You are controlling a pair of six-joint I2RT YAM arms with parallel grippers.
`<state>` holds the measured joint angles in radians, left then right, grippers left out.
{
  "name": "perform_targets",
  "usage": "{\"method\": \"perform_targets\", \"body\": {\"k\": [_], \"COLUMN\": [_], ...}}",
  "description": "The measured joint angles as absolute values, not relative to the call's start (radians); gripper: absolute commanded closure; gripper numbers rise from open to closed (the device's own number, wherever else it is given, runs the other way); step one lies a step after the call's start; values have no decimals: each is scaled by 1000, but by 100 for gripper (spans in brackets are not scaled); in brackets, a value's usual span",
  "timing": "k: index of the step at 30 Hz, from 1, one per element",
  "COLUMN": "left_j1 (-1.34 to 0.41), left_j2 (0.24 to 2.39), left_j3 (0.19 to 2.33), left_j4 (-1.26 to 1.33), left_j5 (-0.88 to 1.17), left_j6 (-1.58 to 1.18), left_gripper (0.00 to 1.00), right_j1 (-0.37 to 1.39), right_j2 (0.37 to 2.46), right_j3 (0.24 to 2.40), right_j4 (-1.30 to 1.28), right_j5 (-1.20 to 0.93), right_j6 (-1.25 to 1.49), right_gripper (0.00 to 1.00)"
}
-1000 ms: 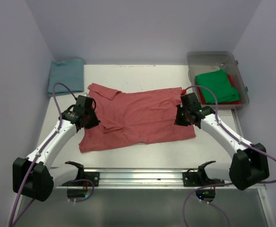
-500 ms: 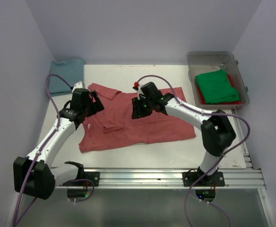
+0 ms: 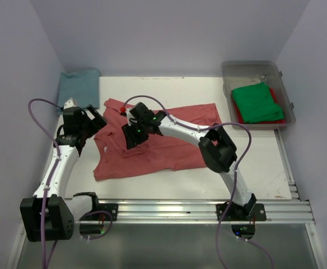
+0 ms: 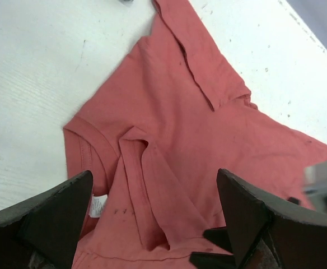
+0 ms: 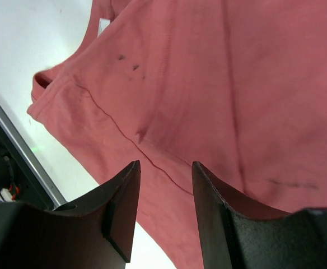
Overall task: Fold and stack the t-shirts
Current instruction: Fold the flattened tshirt in 1/3 of the way
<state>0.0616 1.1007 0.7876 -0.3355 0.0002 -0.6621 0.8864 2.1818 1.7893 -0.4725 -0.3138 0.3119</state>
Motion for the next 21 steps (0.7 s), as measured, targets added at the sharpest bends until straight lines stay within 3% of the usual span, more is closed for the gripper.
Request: {"method": "perform_targets", "body": {"k": [21], "left_j1": [139], "left_j2": [1072], "left_j3": [754], "left_j4": [-308], "left_j5": [76], "left_j6": [-662], "left_gripper": [4], "right_j1": [1008], "right_j2": [2378], "right_j3": [2069], "right_j4": [-668], "right_j5": [-179], "right_j6": [208], "right_gripper": [55]}}
